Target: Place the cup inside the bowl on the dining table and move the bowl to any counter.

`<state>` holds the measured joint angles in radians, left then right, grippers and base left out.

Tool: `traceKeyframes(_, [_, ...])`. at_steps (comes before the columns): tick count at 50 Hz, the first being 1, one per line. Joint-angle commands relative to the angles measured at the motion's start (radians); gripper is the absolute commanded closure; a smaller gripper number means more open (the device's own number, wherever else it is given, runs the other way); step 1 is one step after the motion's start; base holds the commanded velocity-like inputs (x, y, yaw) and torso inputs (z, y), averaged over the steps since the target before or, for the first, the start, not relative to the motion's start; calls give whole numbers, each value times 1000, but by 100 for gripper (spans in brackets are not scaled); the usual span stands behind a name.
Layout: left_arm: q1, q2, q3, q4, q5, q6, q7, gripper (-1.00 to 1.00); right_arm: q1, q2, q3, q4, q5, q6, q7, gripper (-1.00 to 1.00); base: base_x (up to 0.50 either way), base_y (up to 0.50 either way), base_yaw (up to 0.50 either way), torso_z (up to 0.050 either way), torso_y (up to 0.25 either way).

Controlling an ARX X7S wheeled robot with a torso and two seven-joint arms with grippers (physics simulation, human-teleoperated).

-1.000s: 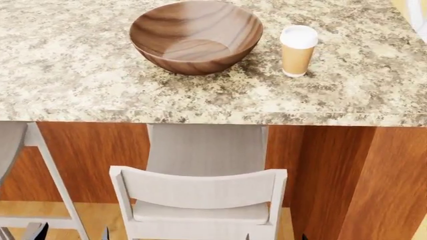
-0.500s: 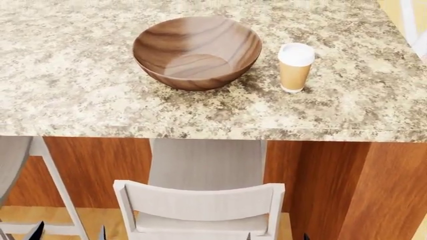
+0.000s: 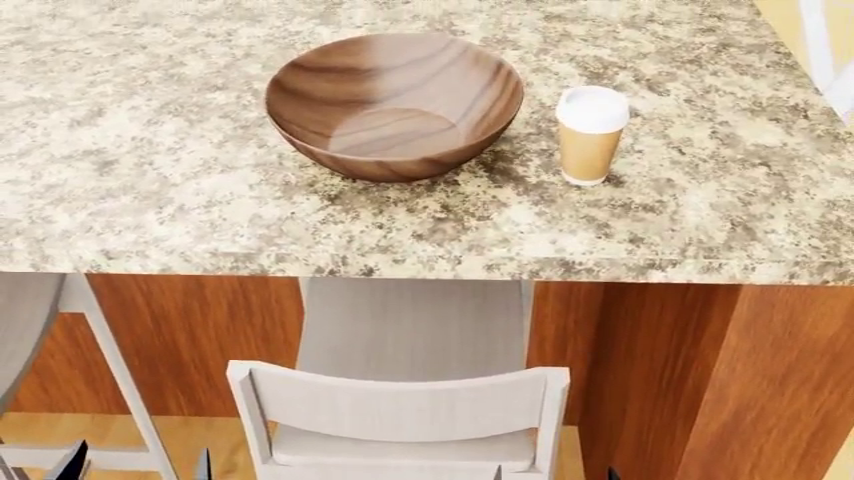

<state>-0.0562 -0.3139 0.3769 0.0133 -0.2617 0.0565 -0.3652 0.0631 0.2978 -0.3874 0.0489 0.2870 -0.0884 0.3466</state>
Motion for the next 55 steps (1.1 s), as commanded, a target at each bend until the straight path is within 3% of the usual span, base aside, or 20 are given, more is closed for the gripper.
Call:
traceKeyframes(1, [2, -1, -1, 8, -5, 13, -2, -100, 2, 1, -2, 4, 5, 0, 1, -100, 0, 0, 0, 0, 0])
traceKeyframes(11, [25, -19, -29, 89, -54, -23, -25, -100, 5, 15, 20, -61, 37, 79, 42, -100, 0, 0, 0, 0, 0])
traceKeyframes(24, [-114, -158, -59, 533, -241, -554, -132, -100, 91, 175, 115, -528, 206, 475, 138, -100, 0, 0, 0, 0, 0])
traceKeyframes(30, [-246, -206, -106, 607, -370, -774, -165, -100, 237, 247, 185, -642, 322, 662, 180, -100, 0, 0, 0, 0, 0])
traceKeyframes(37, [-367, -233, -238, 635, -574, -906, -173, -100, 416, 311, 254, -647, 469, 820, 169, -100, 0, 0, 0, 0, 0])
traceKeyframes(46, [-574, -252, -248, 614, -680, -1076, -227, -100, 597, 341, 298, -558, 634, 919, 82, -100, 0, 0, 0, 0, 0])
traceKeyframes(55, [-677, -288, -299, 581, -788, -1179, -253, -100, 692, 382, 297, -482, 646, 967, 54, -100, 0, 0, 0, 0, 0])
